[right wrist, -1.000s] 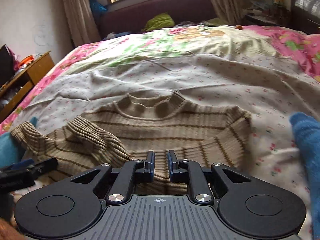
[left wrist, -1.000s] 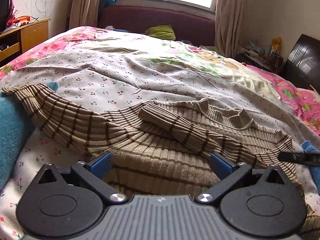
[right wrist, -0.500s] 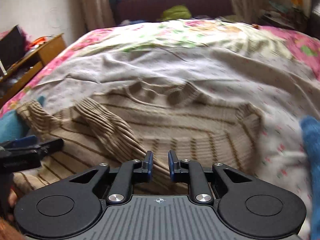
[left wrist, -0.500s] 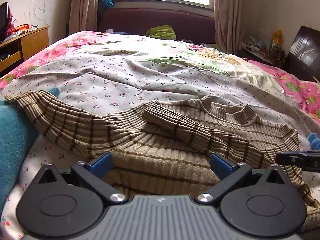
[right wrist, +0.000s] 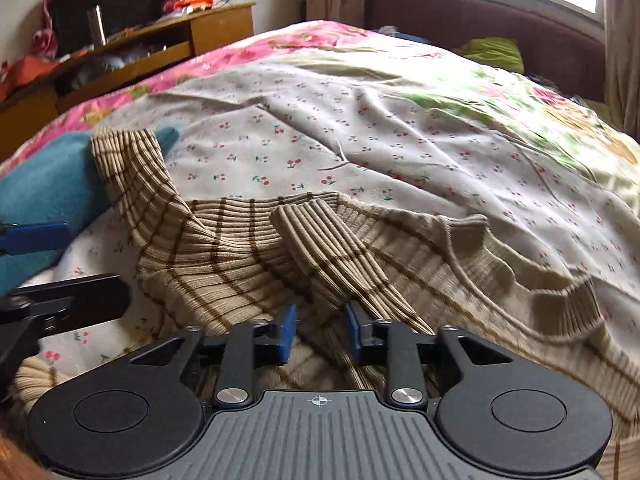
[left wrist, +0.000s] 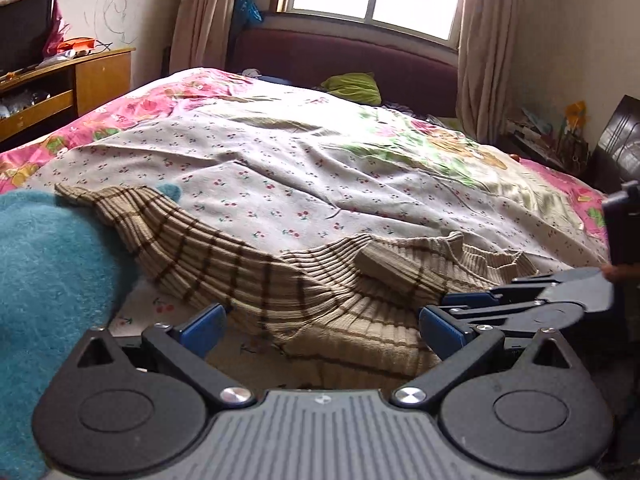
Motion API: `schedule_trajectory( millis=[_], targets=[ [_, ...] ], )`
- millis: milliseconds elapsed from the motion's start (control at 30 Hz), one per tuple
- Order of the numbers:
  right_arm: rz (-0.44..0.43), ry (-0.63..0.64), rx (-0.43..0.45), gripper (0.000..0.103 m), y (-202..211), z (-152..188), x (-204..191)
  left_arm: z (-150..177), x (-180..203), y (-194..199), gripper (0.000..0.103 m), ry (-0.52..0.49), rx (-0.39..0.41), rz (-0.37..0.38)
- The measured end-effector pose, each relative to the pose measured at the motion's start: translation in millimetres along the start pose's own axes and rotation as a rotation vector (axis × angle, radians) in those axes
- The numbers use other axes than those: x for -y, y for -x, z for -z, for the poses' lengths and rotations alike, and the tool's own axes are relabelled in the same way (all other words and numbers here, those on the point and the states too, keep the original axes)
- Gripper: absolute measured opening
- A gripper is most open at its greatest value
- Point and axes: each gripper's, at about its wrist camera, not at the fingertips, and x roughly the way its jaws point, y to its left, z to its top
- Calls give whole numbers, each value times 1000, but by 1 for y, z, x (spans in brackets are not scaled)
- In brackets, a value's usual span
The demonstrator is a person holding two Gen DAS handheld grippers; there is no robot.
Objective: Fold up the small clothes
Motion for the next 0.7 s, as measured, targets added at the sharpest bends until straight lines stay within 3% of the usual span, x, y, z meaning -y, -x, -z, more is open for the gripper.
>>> schedule_trajectory(
  millis=[100, 167, 233, 333, 400, 467, 567, 700],
  targets=[
    [42, -21, -26, 25, -11, -3, 3, 1, -5, -5, 103, 21, -13, 11],
    [55, -63, -25, 12, -10, -4, 11, 2, -8, -5, 103, 29, -9, 13],
    [37, -134, -12, 11, -3, -6, 21, 3, -9, -5, 103, 37, -3, 16],
    [-13, -232, 30, 10, 13, -12, 32, 2, -12, -3, 103, 50, 7, 24],
    [-92, -265, 61, 10, 24, -14, 33, 2, -13, -1, 103, 58, 17, 27],
    [-155, -213, 20, 12, 22, -11, 23, 1, -15, 0, 103, 67, 27, 29],
    [-177, -120, -71, 17, 10, 6, 4, 1, -16, 0, 103, 77, 31, 28],
    [-188, -163, -35, 17, 28, 19, 11, 2, -13, -2, 103, 61, 24, 20]
  ],
)
